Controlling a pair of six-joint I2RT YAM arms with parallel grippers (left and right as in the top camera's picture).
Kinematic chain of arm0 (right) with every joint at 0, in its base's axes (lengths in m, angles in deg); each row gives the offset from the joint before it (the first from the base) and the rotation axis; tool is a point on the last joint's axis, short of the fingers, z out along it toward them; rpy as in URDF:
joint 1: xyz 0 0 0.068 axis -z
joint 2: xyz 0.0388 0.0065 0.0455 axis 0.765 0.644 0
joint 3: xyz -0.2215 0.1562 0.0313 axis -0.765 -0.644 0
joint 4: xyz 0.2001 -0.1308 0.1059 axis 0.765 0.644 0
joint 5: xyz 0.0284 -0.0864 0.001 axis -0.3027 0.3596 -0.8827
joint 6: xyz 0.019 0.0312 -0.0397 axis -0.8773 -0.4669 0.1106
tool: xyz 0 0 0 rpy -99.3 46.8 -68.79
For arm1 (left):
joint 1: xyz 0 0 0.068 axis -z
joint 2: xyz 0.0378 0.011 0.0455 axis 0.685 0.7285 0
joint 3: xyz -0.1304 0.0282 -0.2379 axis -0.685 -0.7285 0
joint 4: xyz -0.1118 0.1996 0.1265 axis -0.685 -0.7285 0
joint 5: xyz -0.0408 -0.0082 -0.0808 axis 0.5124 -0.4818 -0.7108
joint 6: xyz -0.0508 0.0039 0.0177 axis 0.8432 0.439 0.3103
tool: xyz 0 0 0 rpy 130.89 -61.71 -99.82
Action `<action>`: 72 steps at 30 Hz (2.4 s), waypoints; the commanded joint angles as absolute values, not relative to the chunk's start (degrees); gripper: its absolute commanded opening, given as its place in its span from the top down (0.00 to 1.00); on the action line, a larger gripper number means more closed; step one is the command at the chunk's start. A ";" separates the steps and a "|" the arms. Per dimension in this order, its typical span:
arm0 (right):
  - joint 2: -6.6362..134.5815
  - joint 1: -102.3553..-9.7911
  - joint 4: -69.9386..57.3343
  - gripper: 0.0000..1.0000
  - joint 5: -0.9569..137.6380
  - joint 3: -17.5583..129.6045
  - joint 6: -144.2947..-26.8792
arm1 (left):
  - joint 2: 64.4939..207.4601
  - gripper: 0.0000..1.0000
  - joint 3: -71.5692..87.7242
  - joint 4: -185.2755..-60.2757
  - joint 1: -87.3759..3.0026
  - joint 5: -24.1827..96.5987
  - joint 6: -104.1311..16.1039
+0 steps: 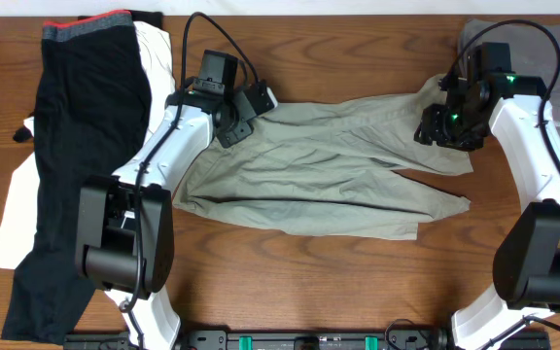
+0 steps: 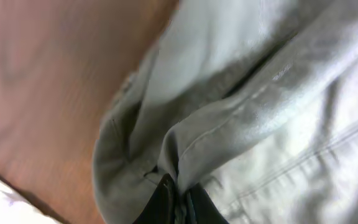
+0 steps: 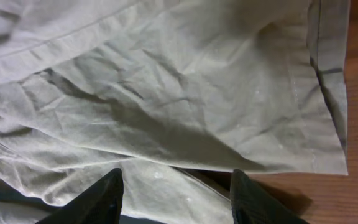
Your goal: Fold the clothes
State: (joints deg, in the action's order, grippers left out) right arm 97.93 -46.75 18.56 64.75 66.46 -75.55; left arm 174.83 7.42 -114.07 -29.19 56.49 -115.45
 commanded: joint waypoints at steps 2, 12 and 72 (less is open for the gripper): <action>97.36 -46.99 17.69 0.46 64.33 67.38 -74.59 | 175.59 0.94 7.44 -105.04 -29.06 56.34 -111.96; 97.73 -47.06 9.73 0.46 64.33 66.59 -74.59 | 175.61 0.94 7.44 -76.60 -30.35 57.65 -105.38; 120.61 -42.84 -30.07 0.99 66.45 70.15 -79.99 | 176.03 0.02 7.44 -112.27 -33.76 56.49 -72.44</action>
